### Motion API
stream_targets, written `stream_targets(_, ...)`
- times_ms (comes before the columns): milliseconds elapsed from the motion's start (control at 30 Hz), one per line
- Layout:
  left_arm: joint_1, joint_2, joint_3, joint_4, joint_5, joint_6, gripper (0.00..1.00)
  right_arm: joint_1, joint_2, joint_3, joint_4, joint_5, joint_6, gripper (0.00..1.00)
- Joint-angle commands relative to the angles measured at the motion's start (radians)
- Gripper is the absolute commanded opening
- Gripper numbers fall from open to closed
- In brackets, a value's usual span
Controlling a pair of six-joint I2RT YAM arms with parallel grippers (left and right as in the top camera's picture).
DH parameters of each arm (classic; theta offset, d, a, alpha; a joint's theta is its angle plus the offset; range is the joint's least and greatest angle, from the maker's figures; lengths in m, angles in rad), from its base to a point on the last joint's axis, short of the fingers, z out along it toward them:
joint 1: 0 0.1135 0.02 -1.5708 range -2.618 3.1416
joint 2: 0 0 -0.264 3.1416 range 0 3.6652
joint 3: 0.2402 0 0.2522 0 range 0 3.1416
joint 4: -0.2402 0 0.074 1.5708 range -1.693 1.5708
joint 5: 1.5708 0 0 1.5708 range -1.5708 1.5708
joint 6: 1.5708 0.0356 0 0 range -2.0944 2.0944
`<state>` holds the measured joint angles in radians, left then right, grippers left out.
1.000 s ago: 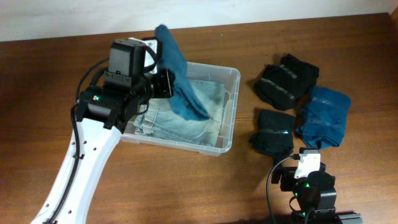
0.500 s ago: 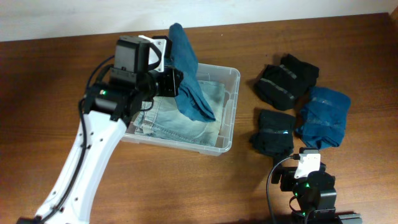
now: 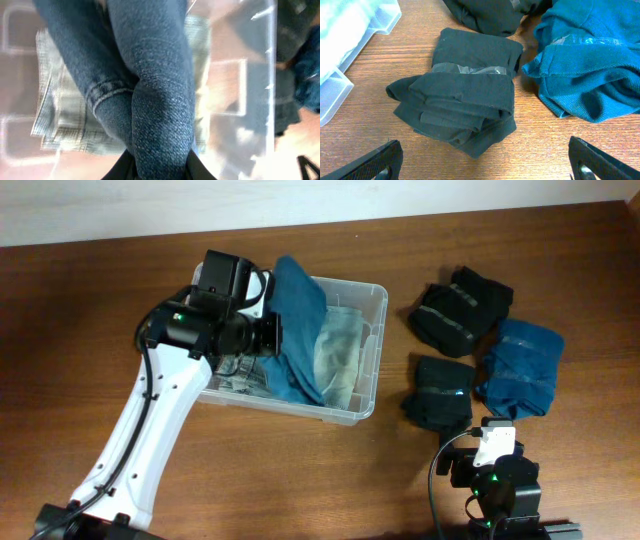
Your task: Pack container
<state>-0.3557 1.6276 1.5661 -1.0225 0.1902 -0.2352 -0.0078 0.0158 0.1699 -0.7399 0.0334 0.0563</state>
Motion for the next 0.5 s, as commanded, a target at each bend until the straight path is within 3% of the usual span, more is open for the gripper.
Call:
stream_targets(0, 0.016, -0.027, 0.037, -0.052, -0.050, -0.022, 0.15, -0.006, -0.007, -0.008, -0.003, 0.001, 0.012, 0.98)
stream_targets(67, 0.040, -0.038, 0.037, -0.094, -0.105, -0.029, 0.33, -0.006, -0.007, -0.008, -0.003, 0.001, 0.012, 0.98)
stream_targets(200, 0.114, -0.083, 0.038, -0.150, -0.179, -0.045, 0.47, -0.006, -0.007, -0.008, -0.003, 0.001, 0.012, 0.99)
stream_targets(367, 0.264, -0.171, 0.040, -0.178, -0.223, -0.044, 0.52, -0.006, -0.007, -0.008, -0.003, 0.001, 0.012, 0.98)
stream_targets(467, 0.335, -0.207, 0.040, -0.164, -0.161, -0.020, 0.52, -0.006, -0.007, -0.008, -0.003, 0.001, 0.012, 0.98)
